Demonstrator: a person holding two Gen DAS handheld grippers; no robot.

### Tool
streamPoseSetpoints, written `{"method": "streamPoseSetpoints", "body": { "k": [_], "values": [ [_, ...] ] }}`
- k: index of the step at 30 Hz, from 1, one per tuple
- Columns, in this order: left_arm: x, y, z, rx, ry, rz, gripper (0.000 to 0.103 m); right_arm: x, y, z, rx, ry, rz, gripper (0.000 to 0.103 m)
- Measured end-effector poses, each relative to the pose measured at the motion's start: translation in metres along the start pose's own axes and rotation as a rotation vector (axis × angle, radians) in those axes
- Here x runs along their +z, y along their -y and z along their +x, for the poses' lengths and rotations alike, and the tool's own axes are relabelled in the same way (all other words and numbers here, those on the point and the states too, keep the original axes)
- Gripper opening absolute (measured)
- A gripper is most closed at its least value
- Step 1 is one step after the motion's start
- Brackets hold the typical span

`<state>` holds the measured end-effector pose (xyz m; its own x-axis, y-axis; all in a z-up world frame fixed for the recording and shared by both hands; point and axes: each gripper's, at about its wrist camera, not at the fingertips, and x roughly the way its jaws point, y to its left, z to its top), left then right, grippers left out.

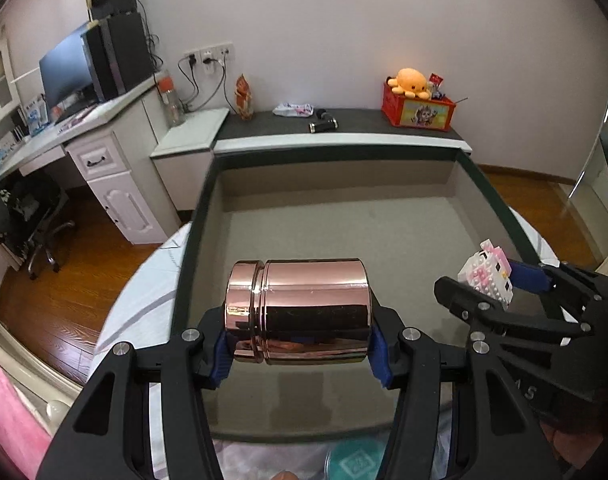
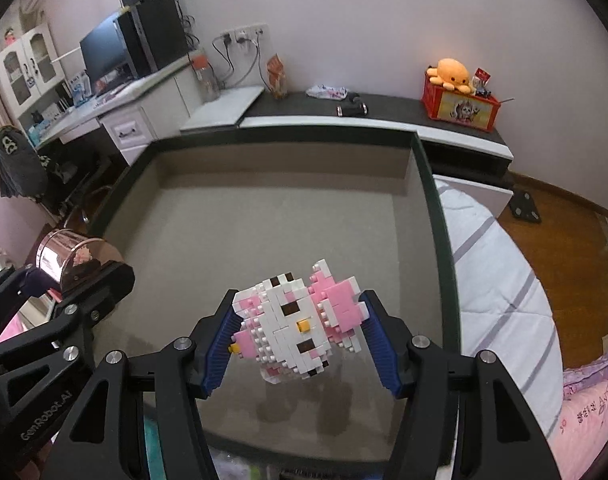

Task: Organize rigid objects
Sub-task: 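Carry both objects over the pink box and release them inside, then withdraw both grippers from the box toward the remaining items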

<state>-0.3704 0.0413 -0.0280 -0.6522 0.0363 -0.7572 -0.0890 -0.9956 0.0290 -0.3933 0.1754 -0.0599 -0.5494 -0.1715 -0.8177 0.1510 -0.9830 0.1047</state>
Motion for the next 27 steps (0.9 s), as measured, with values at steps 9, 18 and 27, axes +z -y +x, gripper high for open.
{"method": "streamPoseSetpoints", "body": {
  "k": [9,18,27],
  "values": [
    [-0.001,0.003,0.03,0.017,-0.066,0.006,0.056,0.005,0.001,0.012,-0.084,-0.035,-0.052,0.063],
    [0.003,-0.022,0.019,0.047,-0.043,-0.037,0.093,0.006,0.004,0.006,-0.086,-0.028,-0.043,0.083],
    [-0.002,-0.035,-0.073,0.064,0.121,-0.046,0.103,0.0,-0.006,-0.056,-0.064,0.101,-0.033,0.103]
  ]
}}
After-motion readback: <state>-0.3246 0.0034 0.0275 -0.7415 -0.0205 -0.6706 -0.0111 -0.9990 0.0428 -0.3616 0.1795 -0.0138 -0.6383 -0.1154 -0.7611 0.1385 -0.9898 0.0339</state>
